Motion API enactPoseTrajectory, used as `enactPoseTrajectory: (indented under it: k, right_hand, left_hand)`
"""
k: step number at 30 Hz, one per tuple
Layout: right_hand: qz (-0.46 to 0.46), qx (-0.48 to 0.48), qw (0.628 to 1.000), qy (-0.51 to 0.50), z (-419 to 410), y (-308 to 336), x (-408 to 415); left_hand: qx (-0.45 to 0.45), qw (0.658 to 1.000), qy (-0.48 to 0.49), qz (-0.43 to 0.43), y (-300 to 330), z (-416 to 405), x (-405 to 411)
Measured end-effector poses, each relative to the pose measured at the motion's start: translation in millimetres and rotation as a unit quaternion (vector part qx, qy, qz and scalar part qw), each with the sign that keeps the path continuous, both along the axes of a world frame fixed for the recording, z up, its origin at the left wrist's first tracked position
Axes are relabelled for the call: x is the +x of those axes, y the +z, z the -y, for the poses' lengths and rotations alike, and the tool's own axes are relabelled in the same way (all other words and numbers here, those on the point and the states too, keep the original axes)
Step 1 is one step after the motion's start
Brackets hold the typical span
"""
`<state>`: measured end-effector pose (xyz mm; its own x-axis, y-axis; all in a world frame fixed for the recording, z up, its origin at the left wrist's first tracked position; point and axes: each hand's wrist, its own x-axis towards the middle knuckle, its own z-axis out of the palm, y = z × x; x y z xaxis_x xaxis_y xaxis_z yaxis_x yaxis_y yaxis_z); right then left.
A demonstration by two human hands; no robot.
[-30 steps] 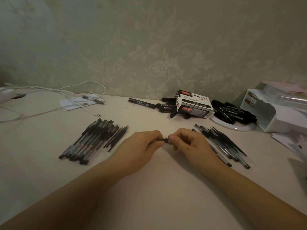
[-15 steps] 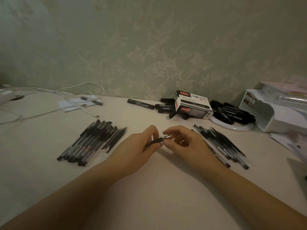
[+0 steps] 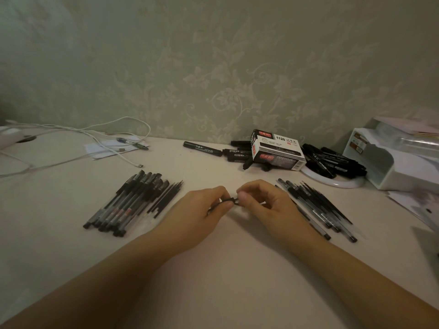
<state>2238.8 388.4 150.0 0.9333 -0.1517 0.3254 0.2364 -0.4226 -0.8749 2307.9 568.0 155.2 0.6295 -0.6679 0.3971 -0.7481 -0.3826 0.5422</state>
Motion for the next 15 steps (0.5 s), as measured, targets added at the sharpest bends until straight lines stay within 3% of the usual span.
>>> enactPoseTrajectory:
  k: [15]
  right_hand:
    - [0.005,-0.024,1.0,-0.008,4.5,-4.8,2.9]
  left_hand:
    - [0.019,1.0,0.01,0.002,-0.4,0.5,-0.7]
